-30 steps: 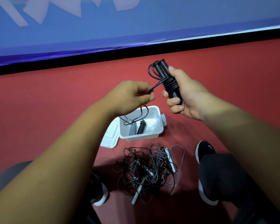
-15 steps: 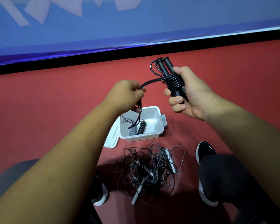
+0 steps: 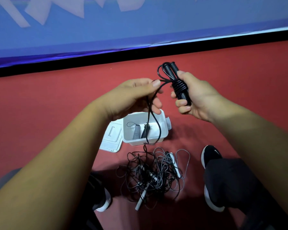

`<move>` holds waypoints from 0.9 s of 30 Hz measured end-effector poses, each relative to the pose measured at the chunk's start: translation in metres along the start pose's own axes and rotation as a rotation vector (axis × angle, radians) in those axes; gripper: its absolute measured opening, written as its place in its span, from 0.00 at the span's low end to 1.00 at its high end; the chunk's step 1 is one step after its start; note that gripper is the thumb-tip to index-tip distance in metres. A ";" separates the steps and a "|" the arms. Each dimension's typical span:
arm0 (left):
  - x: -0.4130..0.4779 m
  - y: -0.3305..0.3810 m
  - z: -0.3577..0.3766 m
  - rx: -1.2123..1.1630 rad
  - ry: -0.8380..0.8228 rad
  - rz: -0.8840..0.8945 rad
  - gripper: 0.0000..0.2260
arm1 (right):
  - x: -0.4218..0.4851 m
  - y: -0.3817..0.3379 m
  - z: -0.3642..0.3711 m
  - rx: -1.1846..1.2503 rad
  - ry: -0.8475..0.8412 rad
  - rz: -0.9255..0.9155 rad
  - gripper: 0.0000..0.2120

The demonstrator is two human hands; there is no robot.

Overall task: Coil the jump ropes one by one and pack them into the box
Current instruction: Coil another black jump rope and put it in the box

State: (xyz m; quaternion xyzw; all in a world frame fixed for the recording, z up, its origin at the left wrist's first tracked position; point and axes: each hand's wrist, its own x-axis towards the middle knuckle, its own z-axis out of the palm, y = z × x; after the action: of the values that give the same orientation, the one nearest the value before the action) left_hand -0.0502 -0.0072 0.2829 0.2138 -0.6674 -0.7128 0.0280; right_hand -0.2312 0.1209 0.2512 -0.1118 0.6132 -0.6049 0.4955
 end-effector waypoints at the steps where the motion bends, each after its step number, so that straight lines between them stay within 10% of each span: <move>1: 0.000 0.000 0.003 0.009 -0.002 -0.042 0.19 | -0.001 0.001 0.001 -0.026 -0.005 -0.014 0.22; 8: 0.010 -0.010 0.014 -0.086 0.065 -0.106 0.19 | -0.008 0.003 0.006 -0.096 -0.070 -0.068 0.22; 27: 0.013 -0.012 0.005 0.650 0.312 0.023 0.30 | -0.014 -0.003 0.016 0.233 -0.181 0.067 0.15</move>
State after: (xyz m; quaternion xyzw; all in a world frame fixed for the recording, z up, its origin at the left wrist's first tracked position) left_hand -0.0603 -0.0058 0.2676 0.3103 -0.8492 -0.4219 0.0682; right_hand -0.2134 0.1204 0.2640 -0.0872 0.4949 -0.6426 0.5784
